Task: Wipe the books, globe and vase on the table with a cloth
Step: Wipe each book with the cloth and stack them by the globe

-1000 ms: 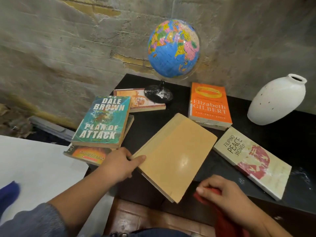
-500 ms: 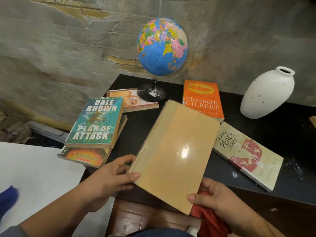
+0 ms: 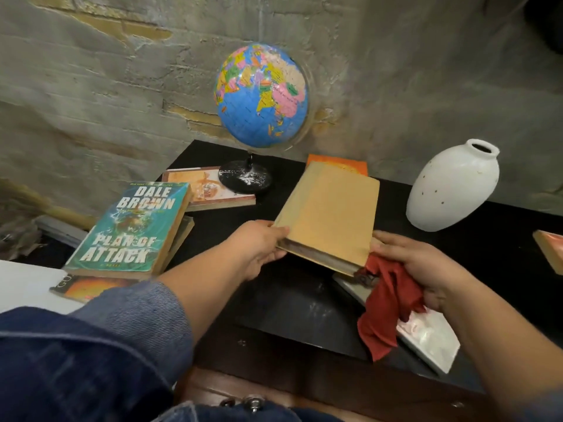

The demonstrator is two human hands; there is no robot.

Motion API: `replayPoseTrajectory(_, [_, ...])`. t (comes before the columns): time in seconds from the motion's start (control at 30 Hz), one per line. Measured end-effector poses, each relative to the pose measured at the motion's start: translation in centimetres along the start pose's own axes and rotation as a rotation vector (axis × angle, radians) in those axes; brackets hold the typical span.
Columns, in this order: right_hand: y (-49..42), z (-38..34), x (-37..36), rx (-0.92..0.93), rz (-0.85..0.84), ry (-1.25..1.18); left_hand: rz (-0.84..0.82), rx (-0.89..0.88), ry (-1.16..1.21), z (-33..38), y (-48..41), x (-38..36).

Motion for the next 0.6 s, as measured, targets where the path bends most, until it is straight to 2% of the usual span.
replayPoseTrajectory(0.13, [-3.2, -2.1, 1.5, 0.042, 0.019, 0.053, 0.142, -0.047, 0.016, 0.0, -3.8, -0.9])
replayPoseTrajectory(0.2, [-4.5, -2.9, 2.1, 0.043, 0.031, 0.093, 0.196, -0.093, -0.103, 0.2, -5.2, -1.3])
replayPoseTrajectory(0.3, [-5.4, -4.5, 3.0, 0.065, 0.062, 0.087, 0.187, -0.156, -0.272, 1.0, -5.7, -2.3])
replayPoseTrajectory(0.33, [-5.7, -4.9, 3.5, 0.076, 0.088, 0.152, 0.178, -0.173, -0.308, 1.1, -5.9, -2.6])
replayPoseTrajectory(0.4, [-6.0, -5.1, 4.5, 0.068, 0.111, 0.429, 0.167, -0.204, -0.359, 1.1, -6.1, -2.9])
replayPoseTrajectory(0.47, [-6.1, -4.3, 4.6, -0.009, 0.002, 0.669, 0.165, -0.228, -0.362, 0.9, -6.2, -3.0])
replayPoseTrajectory(0.53, [-6.1, -3.4, 3.9, -0.074, -0.109, 0.699, 0.176, -0.252, -0.351, 0.8, -6.3, -3.2])
replayPoseTrajectory(0.6, [-6.7, -3.8, 3.4, 0.015, -0.059, 0.711, 0.205, -0.269, -0.379, 1.0, -6.3, -3.7])
Point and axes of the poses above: each hand's wrist, its own y-axis away from the middle knuckle, its own x-axis out of the back of the hand, z = x × y, the point moved 4 cm from there along -y, towards the middle knuckle, and after that the axes turned 2 degrees about y, right-handed, at the moved point
